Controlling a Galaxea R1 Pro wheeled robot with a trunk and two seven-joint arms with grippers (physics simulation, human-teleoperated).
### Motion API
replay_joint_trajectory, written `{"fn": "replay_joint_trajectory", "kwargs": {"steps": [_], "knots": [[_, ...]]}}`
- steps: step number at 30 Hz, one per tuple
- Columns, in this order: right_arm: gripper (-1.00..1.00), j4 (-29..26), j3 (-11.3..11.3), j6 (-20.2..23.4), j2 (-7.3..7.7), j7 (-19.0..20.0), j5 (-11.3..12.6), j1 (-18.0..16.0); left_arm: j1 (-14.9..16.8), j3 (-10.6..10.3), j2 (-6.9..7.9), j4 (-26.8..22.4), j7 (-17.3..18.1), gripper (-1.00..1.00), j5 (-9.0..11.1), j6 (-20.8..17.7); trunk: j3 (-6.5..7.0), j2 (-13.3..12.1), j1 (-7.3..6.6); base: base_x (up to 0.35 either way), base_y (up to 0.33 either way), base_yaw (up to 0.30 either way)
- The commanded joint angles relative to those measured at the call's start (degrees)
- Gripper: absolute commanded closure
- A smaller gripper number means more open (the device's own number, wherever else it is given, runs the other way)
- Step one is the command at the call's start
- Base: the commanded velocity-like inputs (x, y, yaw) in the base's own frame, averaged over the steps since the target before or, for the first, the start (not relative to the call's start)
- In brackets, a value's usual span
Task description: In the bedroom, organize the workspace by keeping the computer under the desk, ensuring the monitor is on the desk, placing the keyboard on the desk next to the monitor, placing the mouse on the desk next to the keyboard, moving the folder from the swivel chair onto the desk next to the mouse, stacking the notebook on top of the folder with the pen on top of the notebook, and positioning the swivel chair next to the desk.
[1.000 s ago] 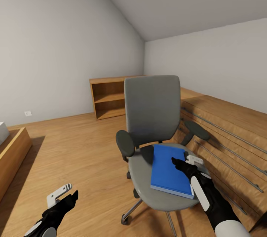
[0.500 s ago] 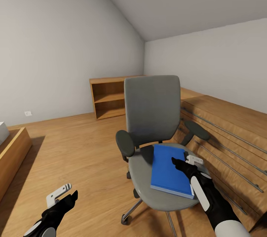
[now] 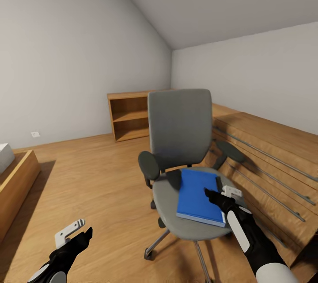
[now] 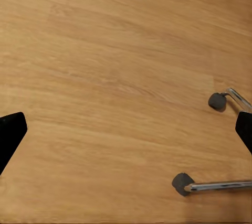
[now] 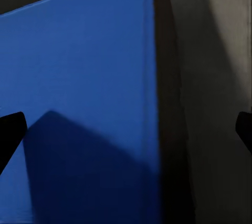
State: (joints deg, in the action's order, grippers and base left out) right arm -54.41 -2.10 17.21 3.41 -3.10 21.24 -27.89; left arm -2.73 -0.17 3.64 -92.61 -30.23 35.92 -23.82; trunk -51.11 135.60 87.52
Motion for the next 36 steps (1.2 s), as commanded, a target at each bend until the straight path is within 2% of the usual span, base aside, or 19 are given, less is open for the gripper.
{"fn": "replay_joint_trajectory", "kwargs": {"steps": [1, 8, 24, 29, 36], "knots": [[-1.00, 0.00, 0.08, 0.28, 0.02, -0.37, 0.65, 0.03, 0.01, -0.01, 0.03, -0.11, -0.36, -1.00, 0.47, -0.16, -0.06, 0.02, -0.02, -0.225, -0.001, 0.000], [-1.00, 0.00, 0.08, 0.28, 0.02, -0.35, 0.65, 0.03, 0.01, -0.01, 0.04, -0.11, -0.36, -1.00, 0.47, -0.17, -0.06, 0.02, -0.02, -0.196, 0.000, 0.000], [-1.00, 0.00, 0.08, 0.28, 0.11, -0.32, 0.65, 0.03, 0.01, -0.20, -0.09, -0.11, -0.41, -1.00, 0.48, -0.24, -0.06, 0.02, -0.02, -0.013, 0.000, 0.000], [-1.00, 0.00, 0.08, 0.28, 0.11, -0.32, 0.65, 0.03, 0.01, -0.19, -0.11, -0.11, -0.49, -1.00, 0.47, -0.19, -0.96, 2.02, 1.08, 0.000, 0.000, 0.000], [-1.00, 0.00, 0.08, 0.32, 0.11, -0.32, 0.65, 0.03, 0.01, -0.06, -0.12, -0.11, -0.55, -1.00, 0.50, -0.17, -0.96, 2.02, 1.08, 0.000, 0.000, 0.000]]}}
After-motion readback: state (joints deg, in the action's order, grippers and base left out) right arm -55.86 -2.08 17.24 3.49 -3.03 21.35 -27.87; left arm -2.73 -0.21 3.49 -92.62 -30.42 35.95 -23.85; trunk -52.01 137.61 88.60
